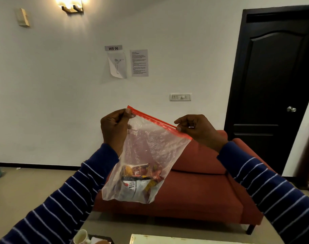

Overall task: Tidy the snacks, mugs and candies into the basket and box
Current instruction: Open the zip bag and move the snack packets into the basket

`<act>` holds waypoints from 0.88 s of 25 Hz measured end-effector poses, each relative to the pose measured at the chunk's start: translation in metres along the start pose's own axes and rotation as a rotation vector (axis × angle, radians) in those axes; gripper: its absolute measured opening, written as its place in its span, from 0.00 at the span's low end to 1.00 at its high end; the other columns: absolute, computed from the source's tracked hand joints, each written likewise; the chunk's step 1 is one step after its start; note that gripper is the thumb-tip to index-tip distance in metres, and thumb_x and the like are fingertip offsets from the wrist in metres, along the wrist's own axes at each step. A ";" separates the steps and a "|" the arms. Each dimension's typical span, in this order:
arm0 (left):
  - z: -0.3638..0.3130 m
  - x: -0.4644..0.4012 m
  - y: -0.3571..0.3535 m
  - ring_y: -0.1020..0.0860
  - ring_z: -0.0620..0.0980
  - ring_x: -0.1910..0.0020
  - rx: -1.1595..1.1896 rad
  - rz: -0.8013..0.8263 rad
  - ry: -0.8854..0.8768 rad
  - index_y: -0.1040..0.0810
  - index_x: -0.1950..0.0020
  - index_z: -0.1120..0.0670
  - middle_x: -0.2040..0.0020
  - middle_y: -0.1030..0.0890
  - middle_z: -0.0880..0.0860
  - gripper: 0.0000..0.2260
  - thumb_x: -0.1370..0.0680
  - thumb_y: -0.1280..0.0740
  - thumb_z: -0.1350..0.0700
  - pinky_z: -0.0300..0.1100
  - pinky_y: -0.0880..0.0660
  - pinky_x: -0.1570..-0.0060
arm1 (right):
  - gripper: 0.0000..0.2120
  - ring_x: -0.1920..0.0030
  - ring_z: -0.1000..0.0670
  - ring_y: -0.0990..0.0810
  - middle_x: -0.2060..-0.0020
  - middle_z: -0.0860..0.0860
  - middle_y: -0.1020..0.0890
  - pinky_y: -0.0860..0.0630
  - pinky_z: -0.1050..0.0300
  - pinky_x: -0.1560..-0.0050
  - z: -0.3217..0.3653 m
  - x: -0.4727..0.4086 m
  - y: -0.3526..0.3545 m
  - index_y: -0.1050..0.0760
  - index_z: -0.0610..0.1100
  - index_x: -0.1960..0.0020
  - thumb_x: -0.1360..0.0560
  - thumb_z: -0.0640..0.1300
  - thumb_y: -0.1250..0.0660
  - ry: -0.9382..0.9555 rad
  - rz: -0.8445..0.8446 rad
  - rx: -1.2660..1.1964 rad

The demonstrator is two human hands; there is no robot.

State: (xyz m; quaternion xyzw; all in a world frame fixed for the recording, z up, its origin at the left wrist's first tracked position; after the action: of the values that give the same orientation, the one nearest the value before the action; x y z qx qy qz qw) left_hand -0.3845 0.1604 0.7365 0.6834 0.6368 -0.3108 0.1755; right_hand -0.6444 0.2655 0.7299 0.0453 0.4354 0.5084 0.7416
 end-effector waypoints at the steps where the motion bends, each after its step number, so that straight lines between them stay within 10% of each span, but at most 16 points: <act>1: 0.001 -0.001 0.000 0.21 0.47 0.72 0.007 -0.004 0.015 0.15 0.53 0.54 0.61 0.14 0.49 0.04 0.22 0.30 0.56 0.37 0.24 0.74 | 0.09 0.56 0.56 0.15 0.61 0.55 0.13 0.21 0.65 0.48 -0.003 0.001 0.003 0.18 0.52 0.49 0.27 0.41 0.26 -0.005 0.000 0.011; 15: 0.028 -0.003 -0.009 0.19 0.48 0.62 0.058 0.002 0.127 0.15 0.55 0.47 0.59 0.14 0.47 0.06 0.21 0.32 0.53 0.38 0.21 0.61 | 0.06 0.55 0.57 0.16 0.58 0.58 0.15 0.18 0.51 0.49 -0.029 0.009 0.021 0.16 0.50 0.52 0.26 0.41 0.27 -0.086 -0.034 0.178; 22: 0.039 0.018 -0.042 0.19 0.43 0.62 0.092 0.155 0.145 0.16 0.50 0.55 0.60 0.15 0.47 0.07 0.21 0.33 0.54 0.35 0.21 0.61 | 0.09 0.58 0.64 0.17 0.55 0.59 0.15 0.24 0.72 0.59 0.016 -0.013 -0.025 0.16 0.47 0.46 0.23 0.38 0.31 -0.002 0.133 0.025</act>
State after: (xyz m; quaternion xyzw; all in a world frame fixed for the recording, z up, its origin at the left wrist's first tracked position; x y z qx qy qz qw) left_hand -0.4335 0.1546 0.7023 0.7589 0.5779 -0.2748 0.1209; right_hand -0.6169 0.2491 0.7342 0.0839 0.4367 0.5511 0.7061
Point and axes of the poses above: each hand's wrist, its own x-axis away from the middle knuckle, its own y-axis out of the back of the hand, z = x × y, the point moved 6 cm from there along -x, towards the middle knuckle
